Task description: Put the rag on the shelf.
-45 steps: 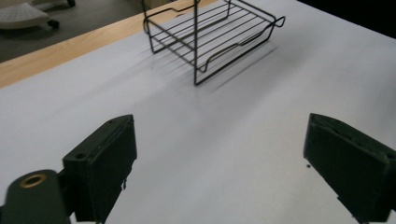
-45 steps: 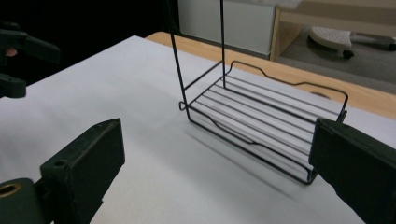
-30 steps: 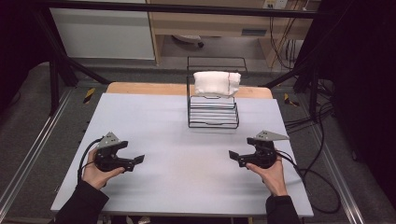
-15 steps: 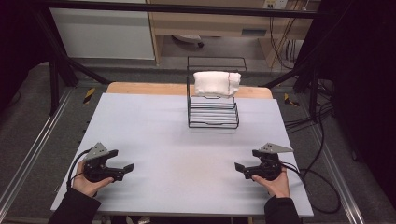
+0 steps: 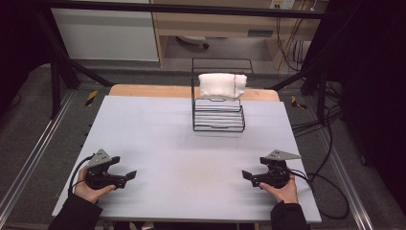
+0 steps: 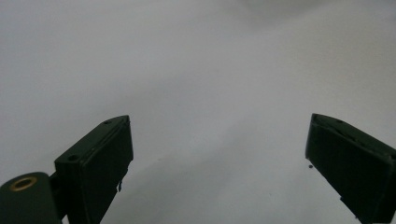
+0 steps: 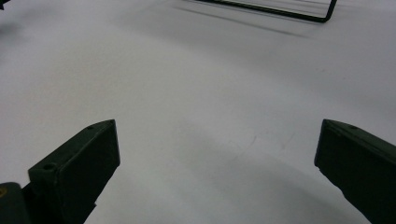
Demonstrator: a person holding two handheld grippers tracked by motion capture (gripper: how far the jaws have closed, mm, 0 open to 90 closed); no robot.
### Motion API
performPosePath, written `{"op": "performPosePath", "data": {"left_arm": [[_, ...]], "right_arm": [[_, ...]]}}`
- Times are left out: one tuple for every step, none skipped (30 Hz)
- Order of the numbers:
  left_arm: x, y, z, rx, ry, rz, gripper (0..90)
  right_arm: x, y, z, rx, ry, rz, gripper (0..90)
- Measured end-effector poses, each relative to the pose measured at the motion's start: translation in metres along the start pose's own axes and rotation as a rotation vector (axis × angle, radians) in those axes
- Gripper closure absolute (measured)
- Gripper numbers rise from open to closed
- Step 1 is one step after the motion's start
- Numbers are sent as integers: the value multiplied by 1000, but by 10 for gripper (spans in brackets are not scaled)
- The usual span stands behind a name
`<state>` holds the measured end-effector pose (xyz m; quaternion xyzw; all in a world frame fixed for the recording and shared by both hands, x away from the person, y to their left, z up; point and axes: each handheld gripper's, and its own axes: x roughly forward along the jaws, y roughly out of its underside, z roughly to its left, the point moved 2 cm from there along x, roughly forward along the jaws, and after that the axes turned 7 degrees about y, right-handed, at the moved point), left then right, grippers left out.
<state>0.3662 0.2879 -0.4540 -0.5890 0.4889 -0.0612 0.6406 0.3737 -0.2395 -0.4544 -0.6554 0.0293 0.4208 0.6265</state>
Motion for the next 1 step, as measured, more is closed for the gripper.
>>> {"op": "performPosePath", "data": {"left_arm": [[0,0,0,-3,0,-3,75]], "right_arm": [[0,0,0,1,0,1,8]]}}
